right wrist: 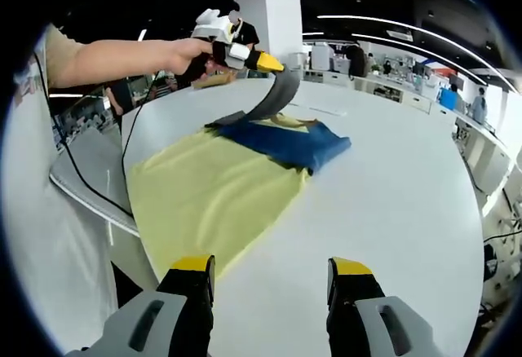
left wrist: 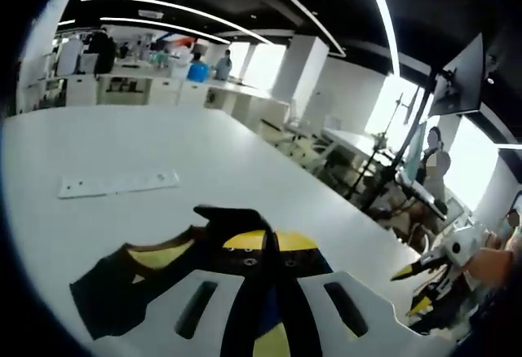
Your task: Fold the garment on the visible template until the final outline fits inside the template.
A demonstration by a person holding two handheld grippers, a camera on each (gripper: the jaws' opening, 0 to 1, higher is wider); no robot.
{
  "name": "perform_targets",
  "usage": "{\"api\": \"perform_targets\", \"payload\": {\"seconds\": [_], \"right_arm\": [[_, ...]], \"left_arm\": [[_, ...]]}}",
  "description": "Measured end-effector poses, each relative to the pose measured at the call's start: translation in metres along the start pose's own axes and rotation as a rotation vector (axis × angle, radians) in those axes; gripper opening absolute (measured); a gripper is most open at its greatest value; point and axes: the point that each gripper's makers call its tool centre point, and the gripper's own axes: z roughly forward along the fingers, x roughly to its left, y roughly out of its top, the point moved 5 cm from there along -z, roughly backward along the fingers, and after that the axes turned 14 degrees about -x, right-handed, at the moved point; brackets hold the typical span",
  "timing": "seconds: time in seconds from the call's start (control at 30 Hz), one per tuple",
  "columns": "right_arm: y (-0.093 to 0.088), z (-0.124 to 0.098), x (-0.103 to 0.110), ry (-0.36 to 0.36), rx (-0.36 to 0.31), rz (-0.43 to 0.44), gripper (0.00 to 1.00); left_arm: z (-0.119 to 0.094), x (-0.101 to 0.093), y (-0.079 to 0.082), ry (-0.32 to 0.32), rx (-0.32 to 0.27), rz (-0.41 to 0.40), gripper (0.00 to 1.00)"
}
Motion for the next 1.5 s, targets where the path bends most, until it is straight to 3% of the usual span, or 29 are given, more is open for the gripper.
{"api": "perform_targets", "payload": {"seconds": [0.47, 0.8, 1.07, 1.2, 1.3, 1.5], "right_arm": [[-0.007, -0.005, -0.008, -0.016, 0.001, 0.016, 0.53], [-0.012, -0.007, -0.014, -0.025, 0.005, 0.027, 0.53], [-0.015, -0.009, -0.015, -0.029, 0.008, 0.034, 0.53], [-0.017, -0.012, -0.015, -0.036, 0.012, 0.038, 0.53], [-0.017, -0.014, -0.014, -0.036, 0.017, 0.038, 0.53], [-0.013, -0.012, -0.012, -0.031, 0.013, 0.033, 0.53]], "left_arm": [[0.03, -0.012, -0.027, -0.032, 0.085, 0.018, 0.0], [0.047, -0.029, -0.056, -0.076, 0.164, 0.043, 0.0], [0.055, -0.029, -0.071, -0.059, 0.204, 0.026, 0.0], [0.057, -0.032, -0.071, -0.054, 0.19, -0.04, 0.0], [0.056, -0.034, -0.069, -0.05, 0.183, -0.043, 0.11], [0.051, -0.033, -0.063, -0.043, 0.164, -0.05, 0.15]]}}
